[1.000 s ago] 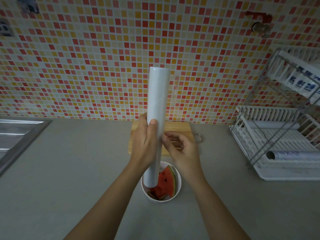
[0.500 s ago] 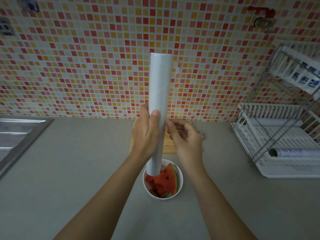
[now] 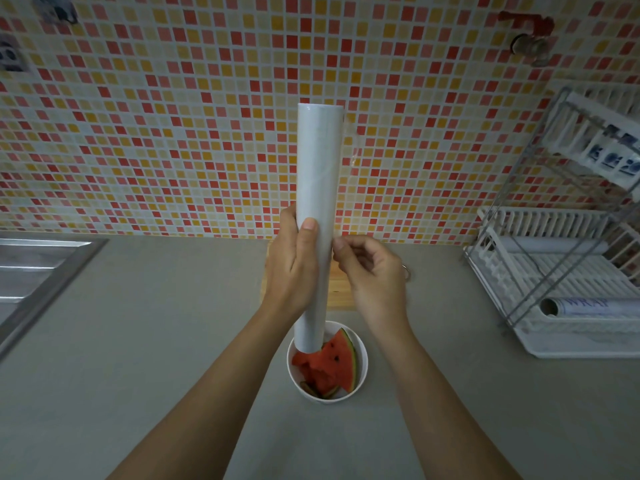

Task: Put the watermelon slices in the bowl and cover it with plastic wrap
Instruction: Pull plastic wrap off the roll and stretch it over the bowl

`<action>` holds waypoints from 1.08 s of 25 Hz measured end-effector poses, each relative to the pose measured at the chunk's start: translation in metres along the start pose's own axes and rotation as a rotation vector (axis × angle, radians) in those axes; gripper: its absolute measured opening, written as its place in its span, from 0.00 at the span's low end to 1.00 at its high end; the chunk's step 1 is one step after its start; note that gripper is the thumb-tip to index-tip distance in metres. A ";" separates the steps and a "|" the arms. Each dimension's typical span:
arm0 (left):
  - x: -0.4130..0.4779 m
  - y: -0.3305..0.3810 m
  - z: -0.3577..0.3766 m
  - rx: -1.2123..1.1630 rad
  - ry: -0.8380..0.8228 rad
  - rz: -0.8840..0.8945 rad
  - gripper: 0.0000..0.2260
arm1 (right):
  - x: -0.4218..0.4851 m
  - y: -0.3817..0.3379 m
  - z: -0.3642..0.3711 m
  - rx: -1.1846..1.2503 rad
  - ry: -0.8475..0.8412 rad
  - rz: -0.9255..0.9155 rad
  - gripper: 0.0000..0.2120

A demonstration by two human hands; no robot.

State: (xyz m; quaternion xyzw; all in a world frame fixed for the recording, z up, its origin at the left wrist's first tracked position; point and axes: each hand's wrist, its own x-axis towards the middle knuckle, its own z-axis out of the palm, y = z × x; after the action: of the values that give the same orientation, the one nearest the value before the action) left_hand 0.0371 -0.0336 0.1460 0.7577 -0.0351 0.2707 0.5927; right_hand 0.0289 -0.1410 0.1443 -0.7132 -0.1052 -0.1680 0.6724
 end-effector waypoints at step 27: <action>0.010 0.009 -0.011 -0.066 -0.037 0.065 0.06 | 0.000 0.006 -0.006 -0.106 -0.061 -0.011 0.06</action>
State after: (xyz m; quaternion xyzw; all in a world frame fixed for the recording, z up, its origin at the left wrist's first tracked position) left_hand 0.0381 -0.0238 0.1597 0.7411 -0.0793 0.2744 0.6076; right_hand 0.0304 -0.1477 0.1392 -0.7521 -0.1203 -0.1553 0.6291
